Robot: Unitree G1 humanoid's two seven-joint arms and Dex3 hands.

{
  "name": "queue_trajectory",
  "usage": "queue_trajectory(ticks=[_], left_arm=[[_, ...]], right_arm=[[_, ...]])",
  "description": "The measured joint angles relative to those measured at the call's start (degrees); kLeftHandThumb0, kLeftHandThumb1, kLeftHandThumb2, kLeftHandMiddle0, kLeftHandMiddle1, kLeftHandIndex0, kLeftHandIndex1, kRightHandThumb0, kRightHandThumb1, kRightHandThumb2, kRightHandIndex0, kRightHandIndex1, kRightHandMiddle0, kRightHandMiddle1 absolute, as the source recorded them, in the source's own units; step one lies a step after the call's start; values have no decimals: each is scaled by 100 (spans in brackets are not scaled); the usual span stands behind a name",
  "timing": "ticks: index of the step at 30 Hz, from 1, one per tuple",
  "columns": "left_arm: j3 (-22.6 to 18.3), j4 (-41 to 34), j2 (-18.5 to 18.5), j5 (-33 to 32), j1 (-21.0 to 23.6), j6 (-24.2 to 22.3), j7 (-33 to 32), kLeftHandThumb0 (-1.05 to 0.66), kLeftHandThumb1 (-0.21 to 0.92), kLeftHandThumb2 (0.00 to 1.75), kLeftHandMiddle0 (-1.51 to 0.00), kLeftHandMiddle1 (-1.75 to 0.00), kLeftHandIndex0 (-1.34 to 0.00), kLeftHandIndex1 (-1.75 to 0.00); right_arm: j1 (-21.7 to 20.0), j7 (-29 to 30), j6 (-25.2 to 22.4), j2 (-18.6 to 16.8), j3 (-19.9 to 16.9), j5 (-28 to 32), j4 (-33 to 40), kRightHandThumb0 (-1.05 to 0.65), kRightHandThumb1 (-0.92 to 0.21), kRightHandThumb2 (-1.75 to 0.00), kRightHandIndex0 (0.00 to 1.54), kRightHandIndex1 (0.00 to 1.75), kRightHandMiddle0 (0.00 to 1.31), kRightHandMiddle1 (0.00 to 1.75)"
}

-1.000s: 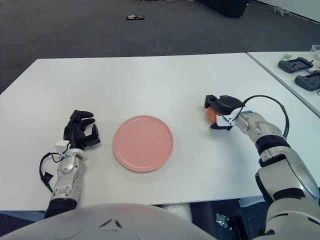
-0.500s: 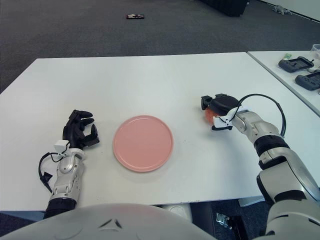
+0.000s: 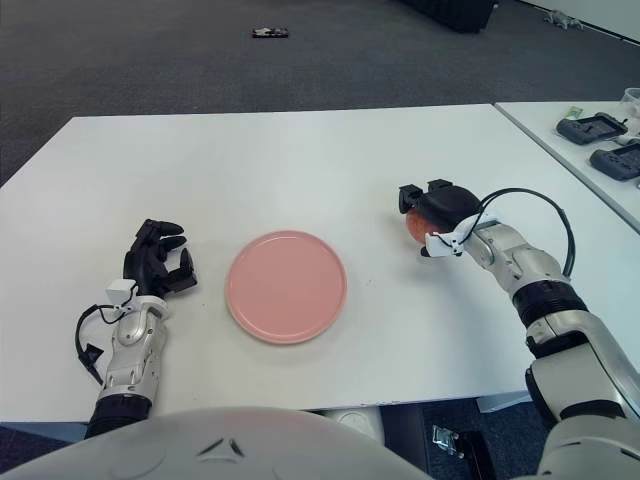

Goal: Put the apple into the plate.

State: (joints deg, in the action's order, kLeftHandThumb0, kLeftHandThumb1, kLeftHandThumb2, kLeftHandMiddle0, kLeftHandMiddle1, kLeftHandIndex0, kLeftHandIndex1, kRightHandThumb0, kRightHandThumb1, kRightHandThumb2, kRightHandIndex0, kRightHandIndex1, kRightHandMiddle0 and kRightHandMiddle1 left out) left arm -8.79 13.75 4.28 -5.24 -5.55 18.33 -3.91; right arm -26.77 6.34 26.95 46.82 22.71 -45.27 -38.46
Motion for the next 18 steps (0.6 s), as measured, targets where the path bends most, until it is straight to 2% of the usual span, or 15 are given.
queue_trajectory(ticks=[11, 18], left_arm=[[-24, -6, 6, -32, 7, -26, 0, -1, 13, 155, -74, -175, -52, -175], [-30, 0, 17, -73, 15, -17, 1, -1, 10, 158, -76, -175, -55, -175]], right_arm=[[327, 274, 251, 139, -499, 170, 617, -52, -20, -146, 129, 175, 70, 175], [407, 381, 460, 170, -718, 203, 889, -53, -18, -149, 131, 175, 72, 175]])
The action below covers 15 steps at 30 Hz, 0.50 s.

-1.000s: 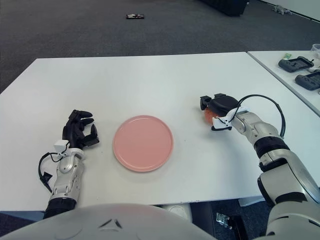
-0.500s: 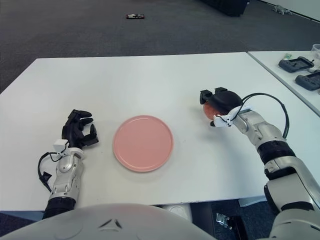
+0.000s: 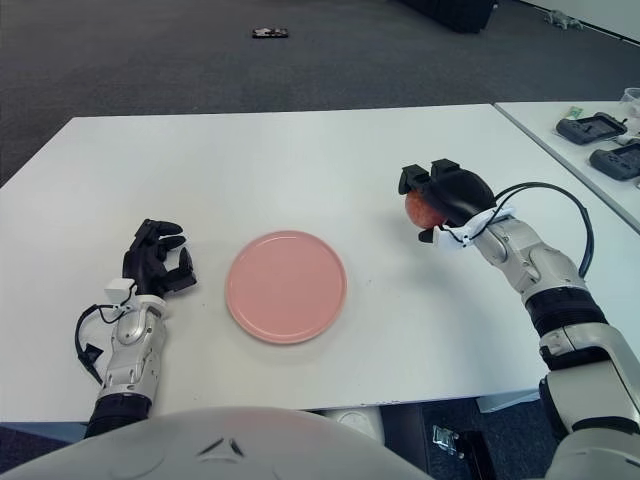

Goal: Put the apple into the plate.

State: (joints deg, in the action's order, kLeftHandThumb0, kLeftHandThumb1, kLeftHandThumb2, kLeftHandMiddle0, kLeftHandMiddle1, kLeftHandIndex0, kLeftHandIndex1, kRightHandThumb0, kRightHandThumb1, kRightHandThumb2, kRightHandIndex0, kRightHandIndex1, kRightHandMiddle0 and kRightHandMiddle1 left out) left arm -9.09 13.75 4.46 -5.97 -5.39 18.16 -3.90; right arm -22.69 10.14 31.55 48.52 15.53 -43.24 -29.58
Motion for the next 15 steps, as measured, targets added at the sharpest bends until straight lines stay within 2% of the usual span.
queue_trajectory(ticks=[4, 10, 15], left_arm=[[-3, 12, -3, -4, 3, 19, 0, -1, 5, 164, -81, -175, -59, -175], [-3, 85, -4, -4, 16, 106, 0, -1, 3, 166, -82, -175, -60, -175], [3, 138, -5, -3, 39, 157, 0, -1, 2, 167, -83, -175, -60, -175]], right_arm=[[89, -39, 118, 11, -194, 176, 369, -53, -17, -150, 132, 175, 73, 175], [219, -649, -85, -57, -515, 722, 1505, -54, -15, -153, 134, 175, 75, 175], [264, -969, -149, -250, -601, 975, 2180, -55, -13, -155, 134, 175, 77, 175]])
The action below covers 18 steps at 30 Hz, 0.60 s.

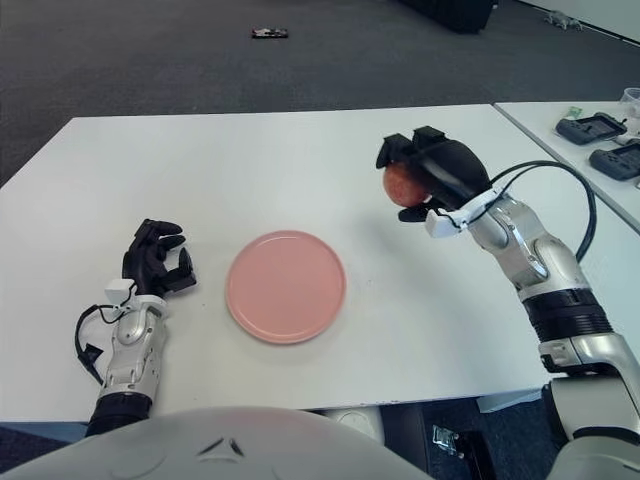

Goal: Put the apple into the plate.

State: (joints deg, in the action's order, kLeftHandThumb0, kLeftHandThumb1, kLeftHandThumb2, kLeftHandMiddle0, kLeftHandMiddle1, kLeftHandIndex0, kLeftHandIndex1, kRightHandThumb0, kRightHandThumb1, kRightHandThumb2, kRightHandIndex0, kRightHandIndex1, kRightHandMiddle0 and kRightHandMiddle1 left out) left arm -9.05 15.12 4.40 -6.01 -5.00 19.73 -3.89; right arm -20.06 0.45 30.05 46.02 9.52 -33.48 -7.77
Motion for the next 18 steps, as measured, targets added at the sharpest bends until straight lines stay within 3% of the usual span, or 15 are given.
queue_trajectory(ticks=[7, 18], left_arm=[[11, 16, -5, 0, 15, 0, 0, -1, -2, 172, -87, -175, -63, -174], [31, -3, -11, 0, 21, -32, 0, -1, -1, 171, -86, -175, -62, -175]], right_arm=[[51, -393, 108, -418, 170, 101, 515, -56, -11, -157, 135, 175, 78, 175], [-110, -878, 173, -1120, 654, -69, 705, -57, -11, -157, 136, 175, 79, 175]])
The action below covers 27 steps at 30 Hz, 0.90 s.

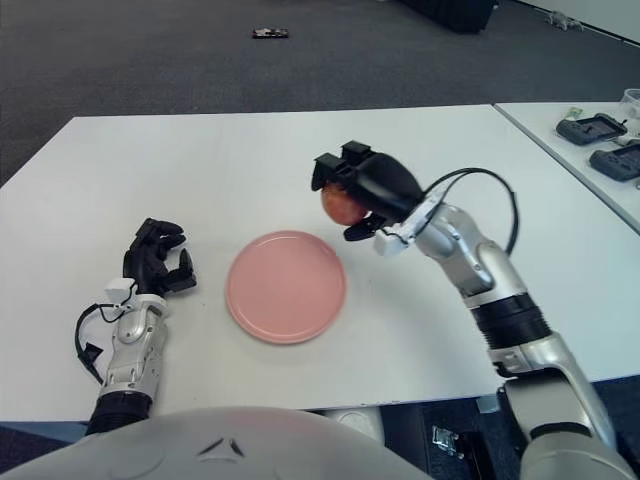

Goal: Put the apple into the plate.

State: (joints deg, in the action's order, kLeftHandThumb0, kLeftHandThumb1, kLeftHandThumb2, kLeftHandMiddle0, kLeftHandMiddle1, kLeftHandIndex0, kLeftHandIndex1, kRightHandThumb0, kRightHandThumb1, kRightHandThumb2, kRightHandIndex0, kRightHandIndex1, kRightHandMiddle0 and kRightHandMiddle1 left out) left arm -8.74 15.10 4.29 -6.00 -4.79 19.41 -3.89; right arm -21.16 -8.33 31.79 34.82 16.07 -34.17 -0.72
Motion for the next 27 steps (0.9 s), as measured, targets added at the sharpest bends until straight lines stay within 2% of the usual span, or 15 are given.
queue_trajectory(ticks=[9, 13, 20, 27], left_arm=[[8, 4, -18, 28, 4, 19, 0, -1, -1, 170, -85, -175, -62, -174], [7, 13, -18, 53, 0, 35, 0, -1, 2, 167, -83, -175, -60, -175], [15, 6, -7, 95, -3, 70, -6, -1, 7, 162, -79, -175, -56, -175], [11, -66, 4, 190, -32, -19, -81, -1, 1, 168, -84, -175, -61, -174]], right_arm=[[-310, -770, -13, -350, 312, 213, 240, -56, -12, -156, 133, 175, 78, 175], [-365, -1006, 17, -567, 570, 261, 229, -56, -13, -155, 131, 175, 77, 175], [-422, -1220, 492, -776, 1014, 213, -237, -56, -12, -156, 130, 175, 77, 175], [-502, -1279, 926, -798, 1122, 195, -723, -56, -12, -156, 129, 175, 77, 175]])
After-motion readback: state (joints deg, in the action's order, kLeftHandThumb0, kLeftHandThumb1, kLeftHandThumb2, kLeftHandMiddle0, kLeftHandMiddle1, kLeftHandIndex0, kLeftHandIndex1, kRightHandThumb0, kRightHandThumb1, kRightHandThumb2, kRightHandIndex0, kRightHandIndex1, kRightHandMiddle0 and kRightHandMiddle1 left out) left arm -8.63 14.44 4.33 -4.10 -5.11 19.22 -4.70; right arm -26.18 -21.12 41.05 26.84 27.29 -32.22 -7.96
